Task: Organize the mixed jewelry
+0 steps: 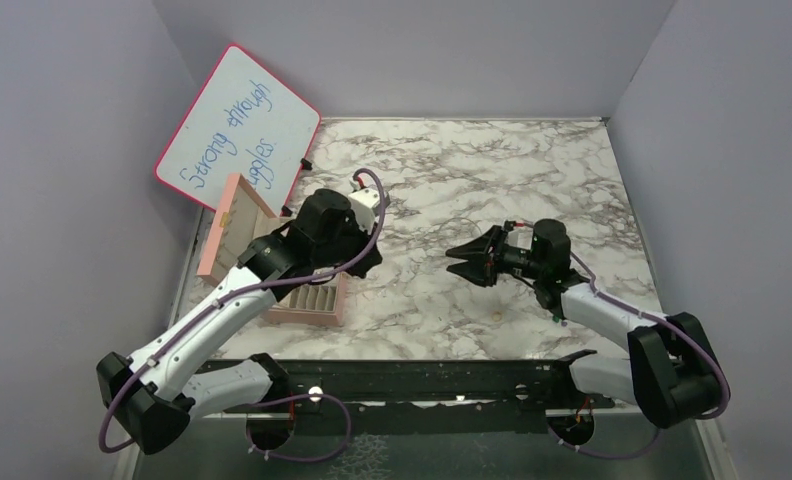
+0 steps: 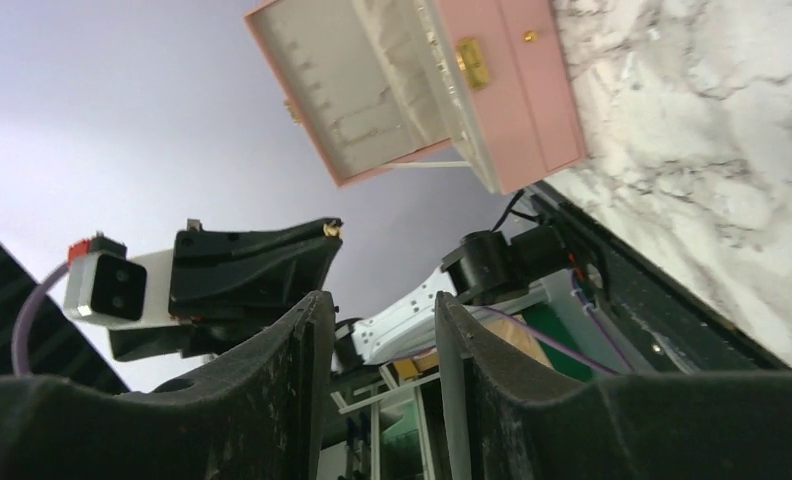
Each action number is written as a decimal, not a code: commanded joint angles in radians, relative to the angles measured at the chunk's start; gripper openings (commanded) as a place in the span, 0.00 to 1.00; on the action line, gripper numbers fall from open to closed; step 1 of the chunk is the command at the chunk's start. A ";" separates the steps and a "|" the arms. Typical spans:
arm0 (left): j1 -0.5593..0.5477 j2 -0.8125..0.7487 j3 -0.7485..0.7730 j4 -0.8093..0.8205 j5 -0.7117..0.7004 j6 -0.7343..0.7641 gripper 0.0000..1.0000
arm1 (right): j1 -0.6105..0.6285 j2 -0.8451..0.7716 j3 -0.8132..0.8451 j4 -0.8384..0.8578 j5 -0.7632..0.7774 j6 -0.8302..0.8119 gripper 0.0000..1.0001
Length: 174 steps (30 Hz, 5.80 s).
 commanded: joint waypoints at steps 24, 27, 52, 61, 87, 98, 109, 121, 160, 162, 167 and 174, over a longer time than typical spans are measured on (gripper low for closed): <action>0.515 0.433 0.193 -0.435 0.048 0.035 0.00 | -0.034 0.076 0.202 -0.477 0.185 -0.631 0.45; 0.517 0.457 0.203 -0.440 0.033 0.036 0.00 | -0.034 0.098 0.231 -0.499 0.211 -0.679 0.44; 0.542 0.542 0.260 -0.439 -0.023 0.037 0.00 | -0.034 0.121 0.286 -0.561 0.329 -0.819 0.43; 0.541 0.531 0.239 -0.434 -0.032 0.037 0.00 | -0.033 0.117 0.287 -0.563 0.330 -0.821 0.42; 0.539 0.546 0.206 -0.417 -0.022 0.027 0.00 | -0.034 0.104 0.282 -0.568 0.337 -0.822 0.42; 0.538 0.554 0.201 -0.410 -0.003 0.028 0.00 | -0.033 0.101 0.282 -0.572 0.338 -0.824 0.42; 0.536 0.548 0.192 -0.410 -0.031 0.029 0.00 | -0.034 0.101 0.280 -0.571 0.343 -0.824 0.42; 0.530 0.549 0.194 -0.413 -0.040 0.026 0.00 | -0.034 0.096 0.279 -0.572 0.342 -0.824 0.41; 0.516 0.527 0.204 -0.401 0.080 0.040 0.22 | -0.034 0.085 0.274 -0.571 0.343 -0.825 0.41; 0.516 0.521 0.206 -0.402 0.071 0.040 0.21 | -0.034 0.084 0.274 -0.571 0.344 -0.825 0.41; 0.516 0.510 0.211 -0.409 0.049 0.038 0.21 | -0.034 0.082 0.273 -0.571 0.345 -0.825 0.41; 0.516 0.500 0.227 -0.414 -0.005 0.034 0.27 | -0.034 0.078 0.270 -0.573 0.346 -0.826 0.41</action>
